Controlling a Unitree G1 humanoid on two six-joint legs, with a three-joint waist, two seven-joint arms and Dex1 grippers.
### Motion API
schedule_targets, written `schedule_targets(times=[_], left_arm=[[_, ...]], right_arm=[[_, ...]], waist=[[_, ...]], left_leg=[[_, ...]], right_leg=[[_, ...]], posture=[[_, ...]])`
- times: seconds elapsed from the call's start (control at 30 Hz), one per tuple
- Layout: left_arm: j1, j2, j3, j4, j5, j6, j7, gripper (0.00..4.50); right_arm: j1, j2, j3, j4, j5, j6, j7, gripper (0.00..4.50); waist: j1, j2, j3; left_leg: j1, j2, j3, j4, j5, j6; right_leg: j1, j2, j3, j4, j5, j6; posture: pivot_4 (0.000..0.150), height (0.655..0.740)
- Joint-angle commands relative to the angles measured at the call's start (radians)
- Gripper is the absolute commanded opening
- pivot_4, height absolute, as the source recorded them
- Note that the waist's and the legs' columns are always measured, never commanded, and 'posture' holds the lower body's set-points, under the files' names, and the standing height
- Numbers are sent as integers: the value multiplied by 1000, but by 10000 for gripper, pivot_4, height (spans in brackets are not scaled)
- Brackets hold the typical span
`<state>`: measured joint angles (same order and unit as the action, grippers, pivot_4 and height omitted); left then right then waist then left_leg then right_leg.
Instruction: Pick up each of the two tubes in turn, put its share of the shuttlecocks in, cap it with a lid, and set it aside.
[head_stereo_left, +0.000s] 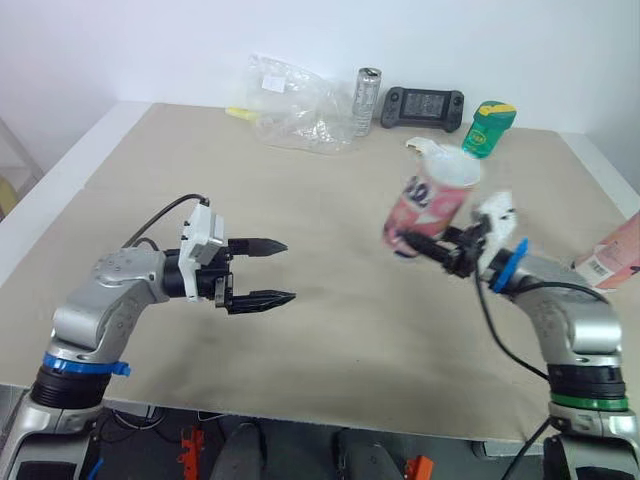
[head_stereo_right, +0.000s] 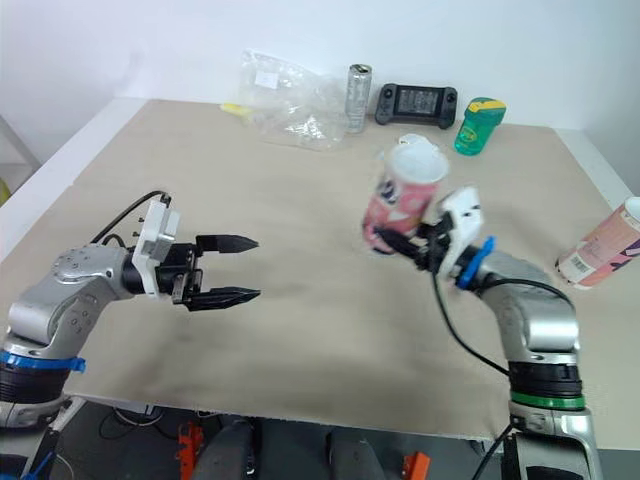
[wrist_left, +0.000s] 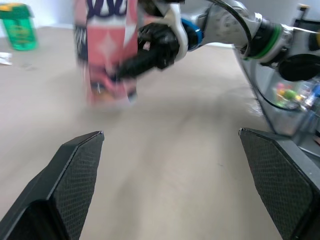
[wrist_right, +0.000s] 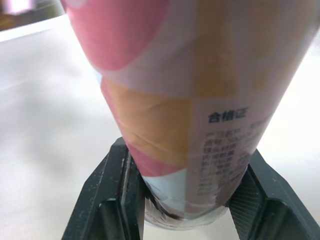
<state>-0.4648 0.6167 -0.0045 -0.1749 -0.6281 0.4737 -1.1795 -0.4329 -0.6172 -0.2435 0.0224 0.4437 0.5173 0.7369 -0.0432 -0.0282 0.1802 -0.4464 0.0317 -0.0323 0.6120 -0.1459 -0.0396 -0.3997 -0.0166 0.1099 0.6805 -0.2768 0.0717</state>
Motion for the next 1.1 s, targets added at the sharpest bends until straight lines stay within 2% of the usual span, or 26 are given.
schedule_targets(times=[0.03, 0.23, 0.47, 0.6, 0.7, 0.77, 0.8, 0.9, 1.1], left_arm=[[-38, -31, 10, 4, -5, -17, 28, 45000], [-107, -130, 33, 51, -21, -6, 126, 45000], [-143, -206, 22, 71, 36, -104, 182, 45000], [-170, -244, 34, 52, 6, -117, 195, 45000], [-157, -239, 26, 35, -1, -109, 175, 45000], [-147, -232, 21, 28, -1, -105, 167, 45000], [-143, -229, 19, 25, -3, -102, 163, 45000], [-119, -205, 8, 23, 11, -96, 139, 45000], [-54, -133, -15, 48, 78, -92, 134, 45000]], right_arm=[[-4, -44, -141, 123, -38, -76, -114, 21968], [15, -99, -216, 328, -110, -157, -233, 21968], [16, -94, -207, 426, -137, -206, -260, 21968], [13, -76, -190, 467, -137, -208, -255, 21968], [16, -67, -183, 502, -125, -203, -230, 31916], [13, -67, -180, 526, -135, -205, -240, 41862], [14, -70, -178, 533, -135, -193, -236, 44098], [40, -80, -173, 518, -120, -156, -209, 44098], [156, -126, -179, 370, -83, -104, -112, 44098]], waist=[[0, 0, 0], [-2, 0, 0], [-10, 2, -1], [-7, 2, -1], [-8, 2, -1], [-8, 2, 0], [-8, 2, 0], [-8, 3, -1], [-7, 3, -1]], left_leg=[[0, -1, 0, 0, 0, 0], [0, -1, 1, 0, 0, 0], [1, -1, 2, 0, 0, 1], [1, -2, 1, 3, 1, 1], [2, -2, 2, 5, 1, 1], [6, -2, 1, 5, 1, 1], [7, -2, 2, 5, 1, 1], [7, -2, 2, 5, 1, 2], [7, -1, 1, 5, 1, 2]], right_leg=[[0, 0, 0, 0, 0, 0], [0, 0, 2, 0, 1, -2], [0, 0, 3, 0, 2, -2], [2, 0, 4, 0, 4, 0], [5, 0, 4, 0, 4, 3], [9, 0, 4, -1, 2, 6], [10, 0, 4, -1, 2, 6], [10, 0, 4, -1, 2, 6], [10, 0, 4, -1, 2, 6]], posture=[[1500, 7394], [1500, 7394], [1500, 7394], [1500, 7394], [1500, 7394], [1500, 7394], [1500, 7394], [1500, 7394], [1500, 7394]])
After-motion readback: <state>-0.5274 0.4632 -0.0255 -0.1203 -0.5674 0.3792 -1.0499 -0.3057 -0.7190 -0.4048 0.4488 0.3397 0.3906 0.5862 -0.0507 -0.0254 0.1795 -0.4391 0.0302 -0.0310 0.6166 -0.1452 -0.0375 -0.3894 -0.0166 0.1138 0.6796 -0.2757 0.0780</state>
